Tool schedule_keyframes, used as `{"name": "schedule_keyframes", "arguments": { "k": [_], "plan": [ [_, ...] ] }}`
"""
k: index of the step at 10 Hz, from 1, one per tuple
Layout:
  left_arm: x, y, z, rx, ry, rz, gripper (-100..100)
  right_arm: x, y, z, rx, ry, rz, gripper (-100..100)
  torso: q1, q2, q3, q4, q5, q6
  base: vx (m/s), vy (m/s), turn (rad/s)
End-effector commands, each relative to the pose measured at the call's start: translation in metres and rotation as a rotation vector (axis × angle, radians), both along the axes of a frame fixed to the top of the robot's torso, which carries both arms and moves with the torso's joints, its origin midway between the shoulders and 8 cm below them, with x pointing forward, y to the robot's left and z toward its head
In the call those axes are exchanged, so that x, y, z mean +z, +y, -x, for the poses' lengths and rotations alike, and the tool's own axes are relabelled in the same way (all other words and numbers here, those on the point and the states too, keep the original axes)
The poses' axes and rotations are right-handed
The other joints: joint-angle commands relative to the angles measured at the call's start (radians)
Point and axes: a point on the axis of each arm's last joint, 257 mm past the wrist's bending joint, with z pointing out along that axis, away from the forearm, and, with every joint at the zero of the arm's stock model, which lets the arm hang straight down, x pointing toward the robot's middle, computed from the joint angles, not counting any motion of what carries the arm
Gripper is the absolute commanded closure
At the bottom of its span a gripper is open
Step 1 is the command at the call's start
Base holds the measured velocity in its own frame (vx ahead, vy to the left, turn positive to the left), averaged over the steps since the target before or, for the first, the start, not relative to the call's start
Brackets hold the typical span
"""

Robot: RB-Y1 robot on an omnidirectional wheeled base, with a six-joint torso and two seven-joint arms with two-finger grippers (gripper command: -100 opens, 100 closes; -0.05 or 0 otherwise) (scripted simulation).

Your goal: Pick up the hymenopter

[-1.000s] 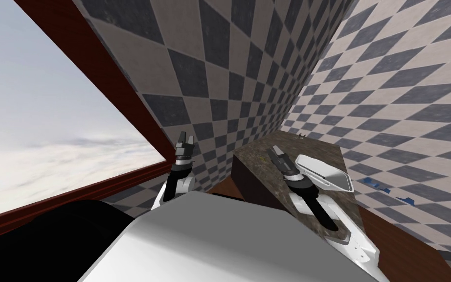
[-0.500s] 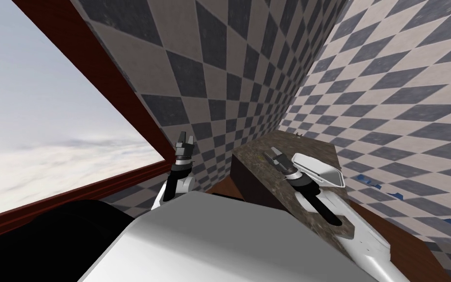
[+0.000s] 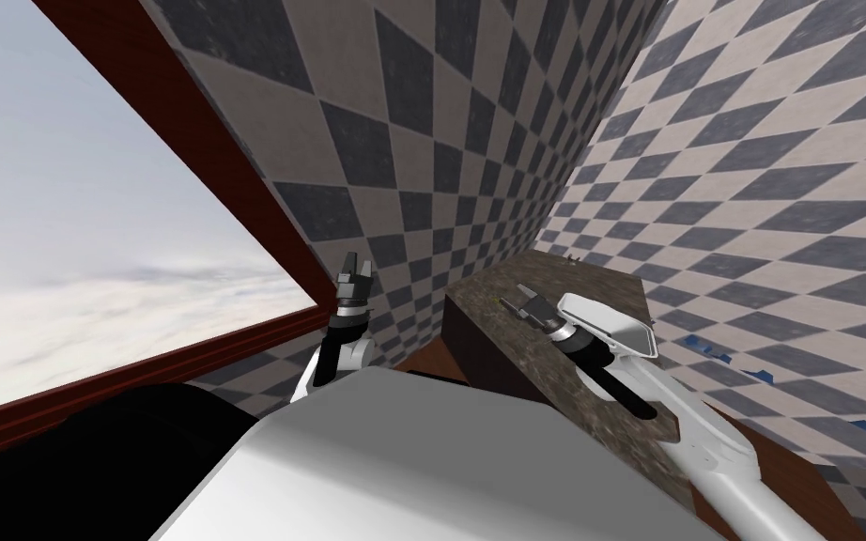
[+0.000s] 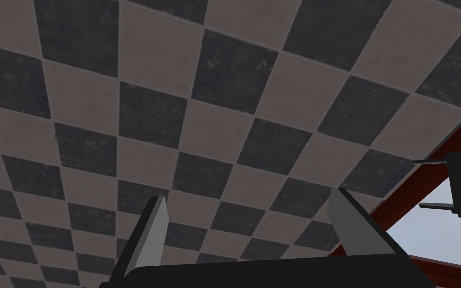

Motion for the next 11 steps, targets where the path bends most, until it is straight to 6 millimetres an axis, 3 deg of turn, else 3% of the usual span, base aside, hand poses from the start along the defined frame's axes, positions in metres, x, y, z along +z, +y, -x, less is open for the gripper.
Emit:
{"name": "schedule_keyframes", "arguments": {
  "k": [1,4,8,11],
  "plan": [
    [0.000,0.000,0.000,0.000,0.000,0.000,0,-0.017,-0.008,-0.006,-0.002,-0.003,0.118,-100,0.000,0.000,0.000,0.000,0.000,0.000,-0.004,-0.019,0.030],
    [0.000,0.000,0.000,0.000,0.000,0.000,0,-0.033,-0.015,-0.012,-0.005,-0.005,0.227,-100,0.000,0.000,0.000,0.000,0.000,0.000,-0.007,-0.016,0.028],
    [0.000,0.000,0.000,0.000,0.000,0.000,0,-0.074,-0.043,-0.026,0.005,-0.006,0.504,-100,0.000,-0.001,0.000,0.000,0.000,0.000,-0.001,-0.025,0.070],
    [0.000,0.000,0.000,0.000,0.000,0.000,0,-0.090,-0.056,-0.030,0.011,-0.002,0.603,-100,0.001,-0.001,-0.001,0.000,0.000,0.000,0.002,-0.015,0.077]
  ]
}}
